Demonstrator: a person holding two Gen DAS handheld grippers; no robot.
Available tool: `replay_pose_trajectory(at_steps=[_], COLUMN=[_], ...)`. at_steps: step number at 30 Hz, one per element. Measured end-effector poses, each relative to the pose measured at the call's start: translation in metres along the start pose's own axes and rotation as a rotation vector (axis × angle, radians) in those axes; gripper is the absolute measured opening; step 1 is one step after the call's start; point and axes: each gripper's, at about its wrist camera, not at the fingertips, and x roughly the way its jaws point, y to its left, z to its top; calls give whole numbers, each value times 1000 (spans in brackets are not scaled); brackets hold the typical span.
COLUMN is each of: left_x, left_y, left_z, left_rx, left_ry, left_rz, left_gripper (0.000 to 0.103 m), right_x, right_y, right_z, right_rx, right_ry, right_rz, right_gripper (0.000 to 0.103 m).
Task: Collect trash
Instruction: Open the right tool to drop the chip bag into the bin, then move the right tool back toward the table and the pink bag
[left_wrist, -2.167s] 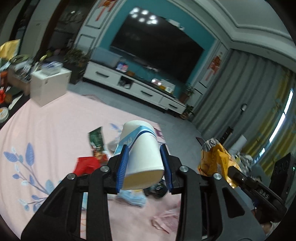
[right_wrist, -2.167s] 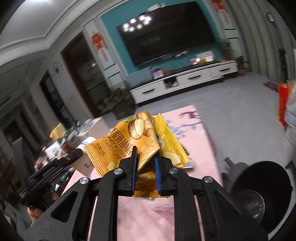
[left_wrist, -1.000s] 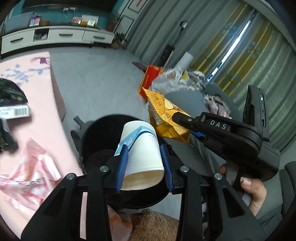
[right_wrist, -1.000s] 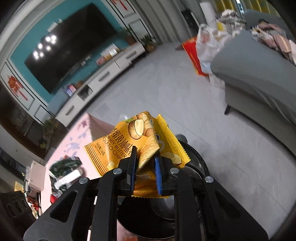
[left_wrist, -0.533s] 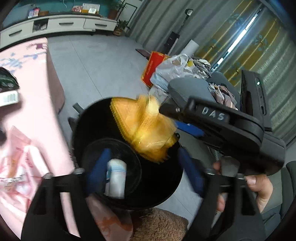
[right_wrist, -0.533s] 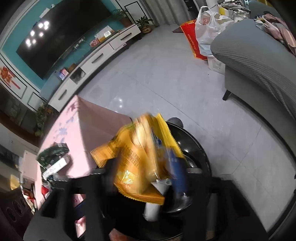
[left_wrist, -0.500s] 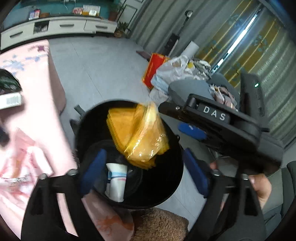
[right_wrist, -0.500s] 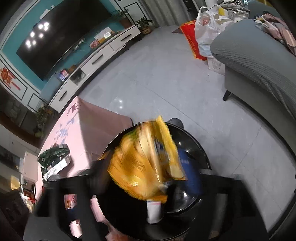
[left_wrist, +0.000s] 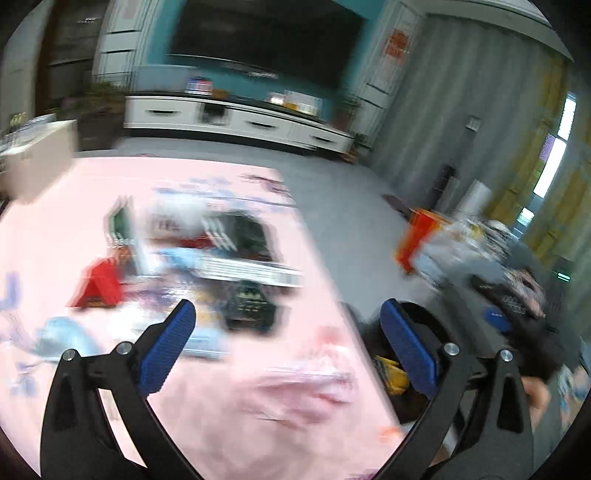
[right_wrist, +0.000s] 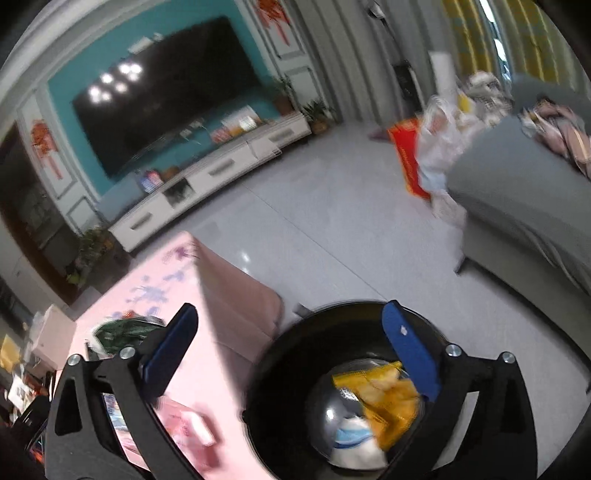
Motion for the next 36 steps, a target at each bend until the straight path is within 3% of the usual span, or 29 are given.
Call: replay_pose_trajectory(at_steps=[5,10,17,23,31,36], left_x=[-3,-1,7,11,12,12], left_y=[76,121,137,142,151,152], left_z=[-2,-8,-12,-20,-21,-21], left_rx=[-136,-213,-276,-279,-317,-321], left_ry=[-27,-8,-3,3,8,16], left_rz=[192,235,270,326,302,306], left_gripper=[100,100,100,100,100,100], right_x=[-1,9,11,18,39,41], right_y=[47,85,131,149,148,146], right_z=[-12,-32,-64,-83,-94,-97], right_rx=[-97,-232,-377,-417,-353,-362], right_ry=[-60,-73,-117,-121,20,26], right_rz=[102,123,184,165,179,144], right_gripper=[100,100,100,100,100,100])
